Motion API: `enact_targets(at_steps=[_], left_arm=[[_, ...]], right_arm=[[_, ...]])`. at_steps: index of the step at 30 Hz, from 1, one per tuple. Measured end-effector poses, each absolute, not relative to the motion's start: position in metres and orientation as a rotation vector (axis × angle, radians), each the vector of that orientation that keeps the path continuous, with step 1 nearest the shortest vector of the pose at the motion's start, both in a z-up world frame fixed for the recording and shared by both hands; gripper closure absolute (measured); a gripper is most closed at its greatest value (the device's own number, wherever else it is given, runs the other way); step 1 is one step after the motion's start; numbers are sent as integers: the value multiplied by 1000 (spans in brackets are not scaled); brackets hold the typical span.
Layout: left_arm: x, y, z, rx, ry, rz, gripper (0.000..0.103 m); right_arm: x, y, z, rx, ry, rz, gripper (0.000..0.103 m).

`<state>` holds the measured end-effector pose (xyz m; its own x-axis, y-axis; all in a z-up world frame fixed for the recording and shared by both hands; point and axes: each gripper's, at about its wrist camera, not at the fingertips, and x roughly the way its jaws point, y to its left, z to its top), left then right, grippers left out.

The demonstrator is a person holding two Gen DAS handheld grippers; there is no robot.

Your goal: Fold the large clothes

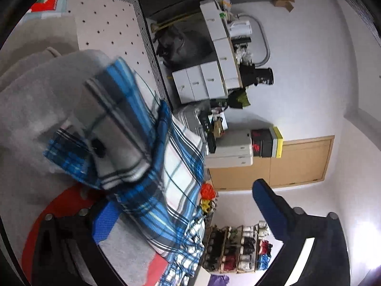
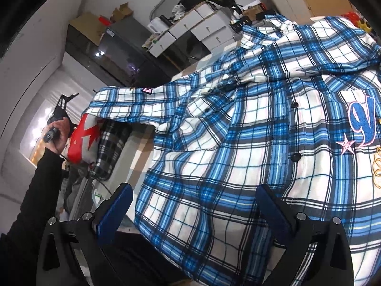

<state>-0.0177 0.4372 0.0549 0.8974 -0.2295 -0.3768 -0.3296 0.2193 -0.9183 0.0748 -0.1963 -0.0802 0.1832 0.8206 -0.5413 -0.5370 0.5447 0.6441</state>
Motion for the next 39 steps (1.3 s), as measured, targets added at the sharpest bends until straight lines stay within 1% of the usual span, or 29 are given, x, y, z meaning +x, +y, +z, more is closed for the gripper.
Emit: enact_targets(at_steps=[1,3,4,6,7,8,9,11,14,19,21,26,32,35,39], left_arm=[[-18,437,55,-1348,496,83,15],[-18,432,57,-1280,541,97,30],[-18,429,59,-1235,561,110,35],[-21,424,61,-1164,582,145,60],[-21,423,61,-1145,592,169,67],[-22,424,59,-1139,598,190,81],[-24,425,56,-1142,599,201,88],[-24,428,52,-1152,601,211,94],[-26,424,56,-1130,592,218,97],[-28,414,71,-1087,537,221,98],[-21,407,78,-1084,526,114,100],[-15,378,103,-1017,461,32,101],[2,321,138,-886,395,-50,101],[17,291,154,-826,399,-106,101],[46,231,166,-724,444,-217,101]], right_arm=[[75,-197,-79,343,983,985,0],[76,-196,-79,349,981,980,0],[77,-196,-79,355,983,977,0],[78,-196,-80,357,987,975,0],[78,-196,-80,353,988,974,0],[78,-195,-81,349,989,972,0],[78,-194,-81,347,993,970,0],[77,-194,-82,357,995,975,0],[74,-192,-80,352,986,981,0],[71,-188,-78,344,984,1001,0],[70,-189,-76,352,977,1008,0],[65,-198,-64,402,933,1043,0],[65,-210,-52,435,893,1059,0],[69,-217,-47,458,877,1047,0],[77,-241,-41,534,827,957,0]])
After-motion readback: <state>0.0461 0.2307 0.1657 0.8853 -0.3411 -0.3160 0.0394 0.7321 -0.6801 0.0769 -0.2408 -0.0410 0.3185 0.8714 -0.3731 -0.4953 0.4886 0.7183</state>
